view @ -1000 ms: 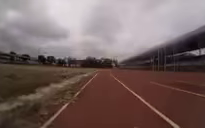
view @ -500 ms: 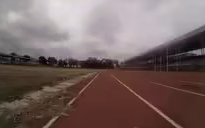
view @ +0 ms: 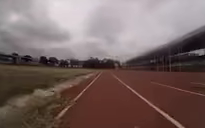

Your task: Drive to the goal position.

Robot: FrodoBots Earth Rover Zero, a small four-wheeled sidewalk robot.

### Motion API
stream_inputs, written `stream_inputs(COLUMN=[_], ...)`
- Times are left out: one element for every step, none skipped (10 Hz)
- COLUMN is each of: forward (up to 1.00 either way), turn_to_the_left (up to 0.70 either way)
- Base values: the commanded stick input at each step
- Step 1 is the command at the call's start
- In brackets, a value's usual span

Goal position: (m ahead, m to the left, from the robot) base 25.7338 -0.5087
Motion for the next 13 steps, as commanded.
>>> stream_inputs(forward=[1.00, 1.00, 1.00, 1.00, 1.00, 1.00, 1.00, 1.00, 1.00, 1.00, 1.00, 1.00, 1.00], turn_to_the_left=[0.00, 0.00, 0.00, 0.00, 0.00, 0.00, 0.00, 0.00, 0.00, 0.00, 0.00, 0.00, 0.00])
